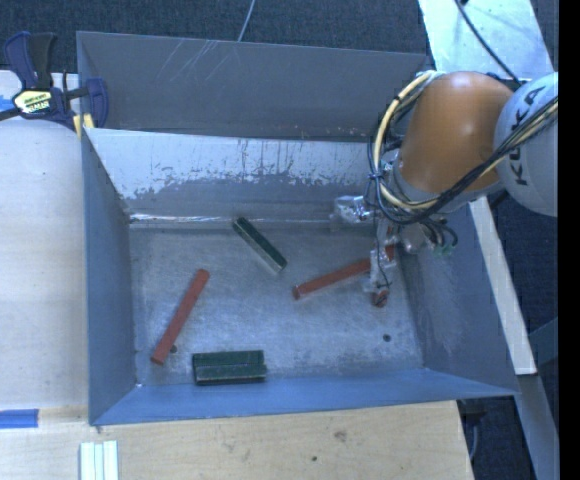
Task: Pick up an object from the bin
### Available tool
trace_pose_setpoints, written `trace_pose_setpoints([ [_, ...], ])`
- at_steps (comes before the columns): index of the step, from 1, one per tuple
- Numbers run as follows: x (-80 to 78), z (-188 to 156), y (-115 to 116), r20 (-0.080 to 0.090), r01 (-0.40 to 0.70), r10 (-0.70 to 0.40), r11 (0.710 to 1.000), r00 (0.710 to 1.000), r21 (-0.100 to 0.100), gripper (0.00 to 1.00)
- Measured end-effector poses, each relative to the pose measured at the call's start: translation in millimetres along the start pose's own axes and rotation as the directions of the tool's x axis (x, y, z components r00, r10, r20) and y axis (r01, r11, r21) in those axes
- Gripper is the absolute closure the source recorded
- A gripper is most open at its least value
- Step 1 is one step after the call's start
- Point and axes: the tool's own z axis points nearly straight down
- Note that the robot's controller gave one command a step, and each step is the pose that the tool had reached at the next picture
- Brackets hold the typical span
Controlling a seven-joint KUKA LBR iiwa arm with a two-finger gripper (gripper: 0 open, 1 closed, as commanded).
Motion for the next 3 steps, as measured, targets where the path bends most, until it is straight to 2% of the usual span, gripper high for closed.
trace_pose_setpoints([
  [1,8.7,57.3,21.8,-0.007,0.010,-0.010,1.000,1.000,-0.003,0.00],
  [2,-7.9,53.0,3.4,0.001,0.156,-0.156,0.988,0.988,0.000,1.00],
  [3,-7.9,53.0,3.4,0.001,0.156,-0.156,0.988,0.988,0.000,1.00],
])
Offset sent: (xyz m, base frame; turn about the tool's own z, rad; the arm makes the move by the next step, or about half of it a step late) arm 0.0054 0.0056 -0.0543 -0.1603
